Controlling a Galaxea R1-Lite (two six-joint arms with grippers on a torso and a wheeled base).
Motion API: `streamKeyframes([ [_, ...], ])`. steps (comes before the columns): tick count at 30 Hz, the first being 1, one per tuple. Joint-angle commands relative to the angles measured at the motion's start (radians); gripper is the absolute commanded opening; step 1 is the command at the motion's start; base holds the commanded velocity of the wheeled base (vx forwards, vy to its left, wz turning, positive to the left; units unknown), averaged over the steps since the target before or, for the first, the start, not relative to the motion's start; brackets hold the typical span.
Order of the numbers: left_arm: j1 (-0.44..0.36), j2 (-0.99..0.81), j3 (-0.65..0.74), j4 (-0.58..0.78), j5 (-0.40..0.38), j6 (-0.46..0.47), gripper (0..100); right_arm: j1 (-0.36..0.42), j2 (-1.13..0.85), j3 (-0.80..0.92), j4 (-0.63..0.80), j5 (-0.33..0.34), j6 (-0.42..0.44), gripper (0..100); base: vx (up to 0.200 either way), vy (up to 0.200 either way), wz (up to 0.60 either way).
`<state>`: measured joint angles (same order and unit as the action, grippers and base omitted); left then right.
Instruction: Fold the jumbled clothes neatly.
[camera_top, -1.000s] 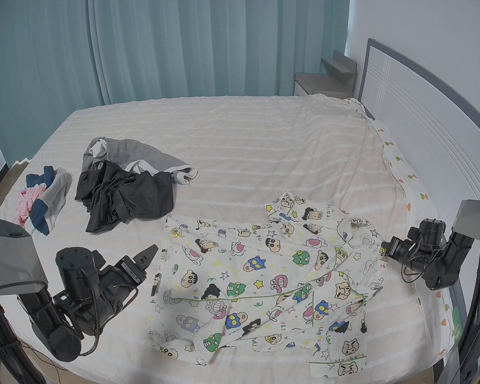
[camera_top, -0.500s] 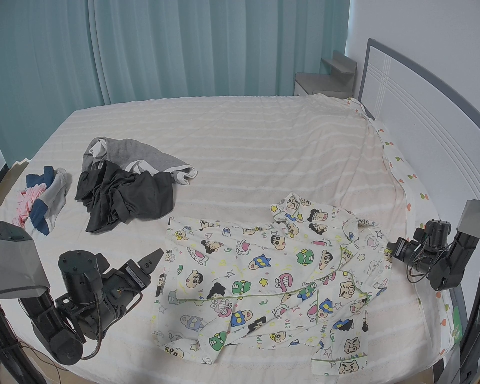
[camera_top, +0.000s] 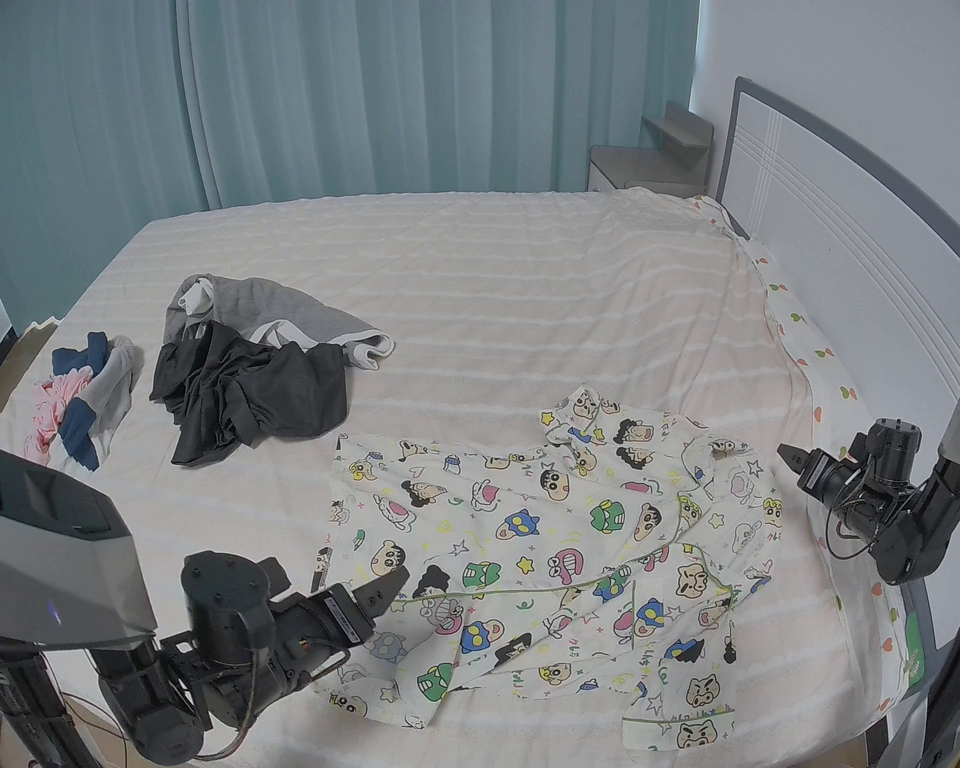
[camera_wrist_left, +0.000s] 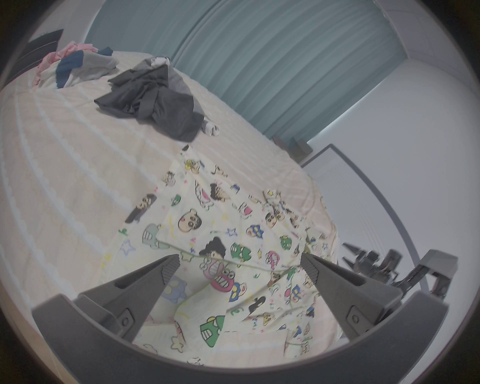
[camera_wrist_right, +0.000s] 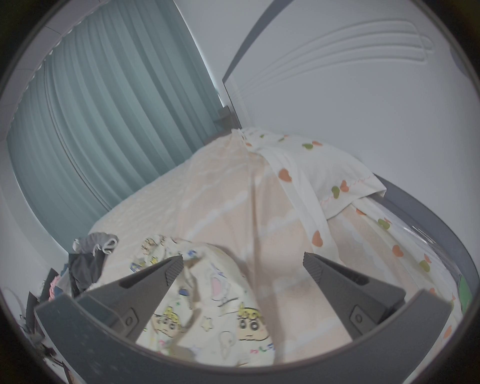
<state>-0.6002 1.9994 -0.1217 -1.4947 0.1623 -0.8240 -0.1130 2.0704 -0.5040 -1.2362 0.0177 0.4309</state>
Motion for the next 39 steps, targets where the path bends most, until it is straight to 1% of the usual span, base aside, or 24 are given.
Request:
streamKeyframes([
  [1, -0.041, 0.188, -0.032, 0.001, 0.005, 0.003, 100, 0.087, -0.225, 0.157, -0.065, -0.047, 0.048, 100, 0.000, 0.000, 0.00],
  [4, -0.041, 0.214, -0.032, 0.004, -0.001, -0.009, 100, 0.115, -0.299, 0.199, -0.071, -0.053, 0.048, 100, 0.000, 0.000, 0.00],
  [6, -0.050, 0.242, -0.036, 0.004, -0.001, -0.014, 100, 0.116, -0.386, 0.222, -0.066, -0.062, 0.046, 100, 0.000, 0.000, 0.00],
  [8, -0.058, 0.249, -0.036, 0.004, -0.001, -0.014, 100, 0.116, -0.406, 0.228, -0.063, -0.065, 0.046, 100, 0.000, 0.000, 0.00],
  [10, -0.085, 0.292, -0.030, 0.002, -0.001, -0.020, 100, 0.121, -0.490, 0.279, -0.060, -0.065, 0.042, 100, 0.000, 0.000, 0.00],
  [14, -0.102, 0.320, -0.042, -0.001, 0.003, -0.024, 100, 0.142, -0.520, 0.303, -0.060, -0.061, 0.042, 100, 0.000, 0.000, 0.00],
  [15, -0.119, 0.328, -0.055, -0.001, 0.003, -0.026, 100, 0.170, -0.536, 0.309, -0.062, -0.070, 0.039, 100, 0.000, 0.000, 0.00],
  [19, -0.148, 0.335, -0.056, -0.001, 0.005, -0.030, 100, 0.177, -0.599, 0.315, -0.055, -0.070, 0.014, 100, 0.000, 0.000, 0.00],
  [27, -0.156, 0.335, -0.053, -0.001, 0.003, -0.070, 100, 0.185, -0.609, 0.337, -0.057, -0.067, 0.008, 100, 0.000, 0.000, 0.00],
  [32, -0.158, 0.358, -0.081, -0.001, 0.008, -0.073, 100, 0.217, -0.619, 0.348, -0.062, -0.068, 0.005, 100, 0.000, 0.000, 0.00],
  [39, -0.159, 0.386, -0.087, -0.001, 0.008, -0.075, 100, 0.226, -0.636, 0.352, -0.059, -0.067, -0.009, 100, 0.000, 0.000, 0.00],
])
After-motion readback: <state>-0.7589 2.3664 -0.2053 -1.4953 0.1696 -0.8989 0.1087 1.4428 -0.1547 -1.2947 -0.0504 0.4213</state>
